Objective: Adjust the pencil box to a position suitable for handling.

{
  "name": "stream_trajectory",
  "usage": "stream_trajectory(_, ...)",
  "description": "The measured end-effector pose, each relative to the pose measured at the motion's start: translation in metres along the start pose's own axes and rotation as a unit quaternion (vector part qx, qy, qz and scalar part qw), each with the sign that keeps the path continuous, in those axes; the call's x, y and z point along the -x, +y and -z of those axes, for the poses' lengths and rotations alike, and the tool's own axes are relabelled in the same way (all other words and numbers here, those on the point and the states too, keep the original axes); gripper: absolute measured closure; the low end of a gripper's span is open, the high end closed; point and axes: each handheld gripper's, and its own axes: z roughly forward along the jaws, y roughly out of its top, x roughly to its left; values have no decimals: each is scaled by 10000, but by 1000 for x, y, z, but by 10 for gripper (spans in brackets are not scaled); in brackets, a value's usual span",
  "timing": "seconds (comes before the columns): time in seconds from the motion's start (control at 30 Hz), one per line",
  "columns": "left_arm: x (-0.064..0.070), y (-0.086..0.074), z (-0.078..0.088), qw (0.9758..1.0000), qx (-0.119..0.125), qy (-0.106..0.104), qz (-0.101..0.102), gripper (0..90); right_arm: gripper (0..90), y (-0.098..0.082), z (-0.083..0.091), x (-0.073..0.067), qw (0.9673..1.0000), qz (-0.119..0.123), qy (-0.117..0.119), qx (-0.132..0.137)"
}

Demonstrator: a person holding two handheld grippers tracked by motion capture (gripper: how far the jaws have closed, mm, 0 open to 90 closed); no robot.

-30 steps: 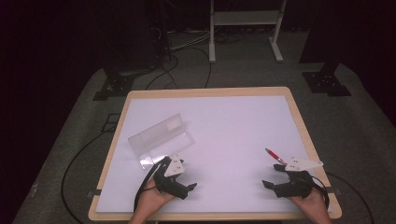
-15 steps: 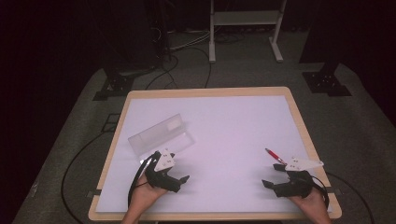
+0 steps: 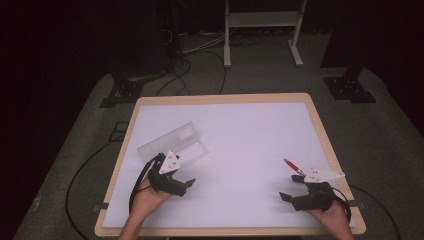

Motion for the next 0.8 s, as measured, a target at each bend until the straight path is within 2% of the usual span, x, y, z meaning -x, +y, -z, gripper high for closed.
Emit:
stream_trajectory(0.03,-3,0,0,10000,-74,25,-38,63,181,1,0,0,10000,20,1,5)
stream_trajectory(0.13,-7,0,0,10000,-64,18,-39,78,181,2,0,-1,10000,22,13,4)
stream_trajectory(0.33,-18,-2,-1,9996,-218,95,-136,134,182,1,0,-2,10000,62,19,-18)
stream_trajectory(0.4,-23,-3,-1,9994,-296,100,-130,150,185,1,1,-2,10000,84,18,-7)
stream_trajectory(0.67,-35,-8,-1,9995,-304,74,-25,217,185,2,0,-2,10000,88,30,-2)
stream_trajectory(0.8,-37,-10,-2,9994,-329,88,-60,236,185,2,0,-2,9999,94,33,2)
